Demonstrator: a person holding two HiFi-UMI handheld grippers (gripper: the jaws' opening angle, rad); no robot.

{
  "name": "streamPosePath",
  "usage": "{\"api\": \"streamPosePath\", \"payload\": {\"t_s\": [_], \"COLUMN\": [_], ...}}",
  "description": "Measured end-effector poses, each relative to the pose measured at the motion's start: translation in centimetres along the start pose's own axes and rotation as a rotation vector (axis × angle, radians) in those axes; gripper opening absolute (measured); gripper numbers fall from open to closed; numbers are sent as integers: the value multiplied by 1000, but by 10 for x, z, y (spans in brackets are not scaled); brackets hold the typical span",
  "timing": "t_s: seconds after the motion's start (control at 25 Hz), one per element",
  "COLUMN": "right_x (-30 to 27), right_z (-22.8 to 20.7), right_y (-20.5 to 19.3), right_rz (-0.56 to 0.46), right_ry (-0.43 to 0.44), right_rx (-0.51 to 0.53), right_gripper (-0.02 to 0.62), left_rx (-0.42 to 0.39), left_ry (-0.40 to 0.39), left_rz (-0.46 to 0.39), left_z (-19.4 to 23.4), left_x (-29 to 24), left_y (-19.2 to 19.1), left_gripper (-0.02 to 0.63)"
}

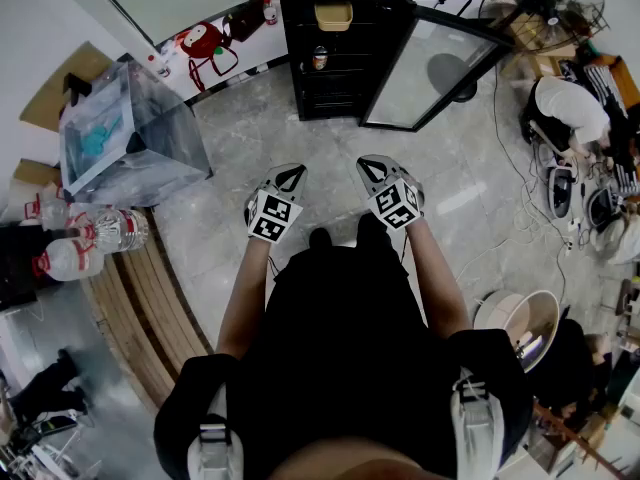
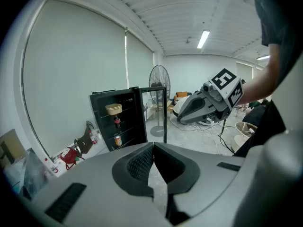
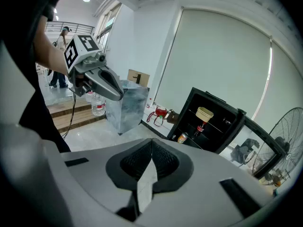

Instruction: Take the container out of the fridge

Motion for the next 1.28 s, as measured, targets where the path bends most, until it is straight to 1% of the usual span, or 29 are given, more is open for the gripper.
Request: {"api": "streamPosePath", "payload": {"t_s": [0.16,0.56,0.68,0.92,1.08,1.28], "right_x": [2,5,4,-5,-10,-14], "right_z": [-1,13,16,24,16,-5], "right_y": [-3,-15,-13,-13,-12,-12], "right_rz": [2,0,-8,-12,-22,-20], "right_ry": [0,-28,-18,8,15,15], "right_rx": [3,-41,-52,-32,-32,-41], "right_gripper": [-2,-2,-2,-2,-2,-1], "left_rx": [-1,2,5,13,24,18], "left_ry": [4,-19,-15,-3,9,6], "left_rz": [-6,7,18,35,49,50], "left_z": [-4,-13,-13,-12,-8,-2], "left_x": [-2,1,4,3,0,-12], "left_y": [2,-10,-13,-16,-12,1], "left_gripper": [20,20,20,20,20,20]}}
Point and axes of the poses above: the fingertips, and each gripper's own axes: x backward along the fingers, z to its left, y out of its top, the point moved 9 cm from there along x, backward along the fingers, and after that the axes turned 3 degrees about z, right-handed, at the moved point
